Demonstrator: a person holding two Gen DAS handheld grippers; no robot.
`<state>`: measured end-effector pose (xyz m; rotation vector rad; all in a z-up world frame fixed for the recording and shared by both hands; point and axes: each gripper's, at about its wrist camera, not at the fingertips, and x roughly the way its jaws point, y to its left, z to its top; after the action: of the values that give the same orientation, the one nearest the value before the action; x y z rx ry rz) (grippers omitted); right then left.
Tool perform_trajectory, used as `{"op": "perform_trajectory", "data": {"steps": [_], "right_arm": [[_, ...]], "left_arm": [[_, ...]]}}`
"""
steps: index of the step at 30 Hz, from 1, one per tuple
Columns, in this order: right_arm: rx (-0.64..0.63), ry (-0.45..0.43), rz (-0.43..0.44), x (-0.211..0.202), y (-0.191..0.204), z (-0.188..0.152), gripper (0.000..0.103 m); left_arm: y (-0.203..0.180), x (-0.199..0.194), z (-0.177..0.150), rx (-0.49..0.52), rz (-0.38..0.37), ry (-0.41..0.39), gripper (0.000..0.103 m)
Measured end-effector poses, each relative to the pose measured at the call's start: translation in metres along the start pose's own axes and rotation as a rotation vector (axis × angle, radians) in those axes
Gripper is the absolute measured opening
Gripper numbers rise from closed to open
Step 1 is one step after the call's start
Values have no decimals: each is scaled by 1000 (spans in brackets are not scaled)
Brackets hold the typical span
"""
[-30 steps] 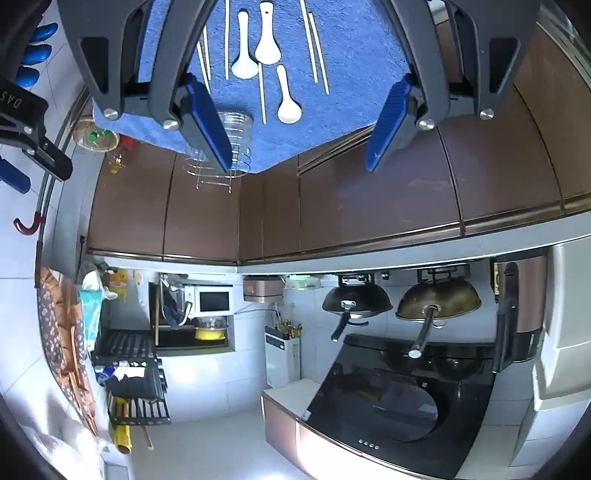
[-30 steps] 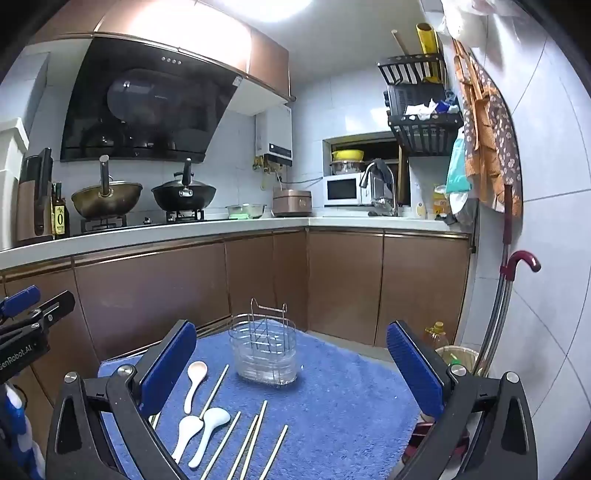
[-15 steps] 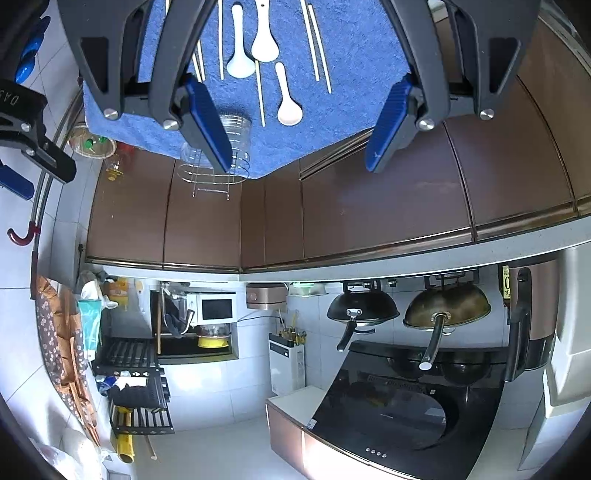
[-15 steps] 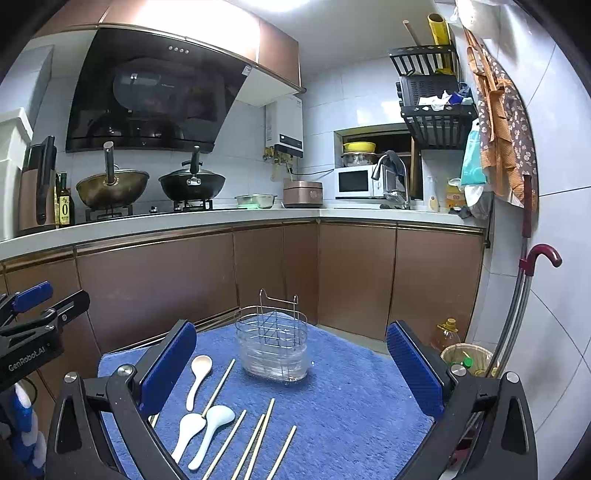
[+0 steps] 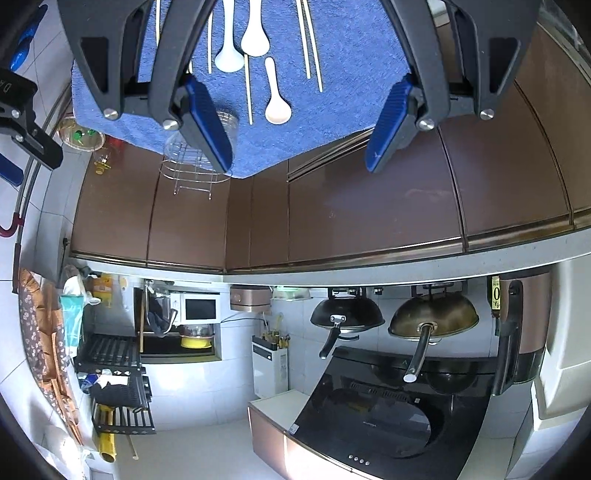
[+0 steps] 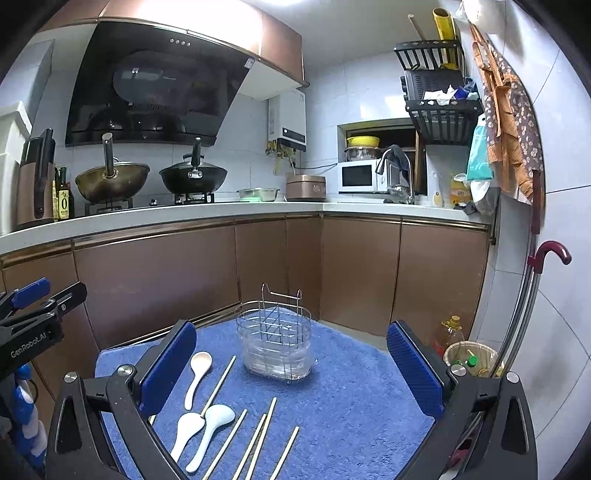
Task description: Organize utensils
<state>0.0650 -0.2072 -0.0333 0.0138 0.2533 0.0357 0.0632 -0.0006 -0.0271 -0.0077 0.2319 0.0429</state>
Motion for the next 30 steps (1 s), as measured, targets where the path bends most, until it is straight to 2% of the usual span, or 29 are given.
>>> {"op": "perform_trajectory", "data": {"steps": [18, 30], "right_arm": [[-1, 59, 12, 12, 3, -6, 103], [-6, 50, 2, 5, 7, -4, 103]], "left_arm": [[10, 6, -3, -22, -2, 29, 73], [19, 0, -4, -25, 30, -8, 73]]}}
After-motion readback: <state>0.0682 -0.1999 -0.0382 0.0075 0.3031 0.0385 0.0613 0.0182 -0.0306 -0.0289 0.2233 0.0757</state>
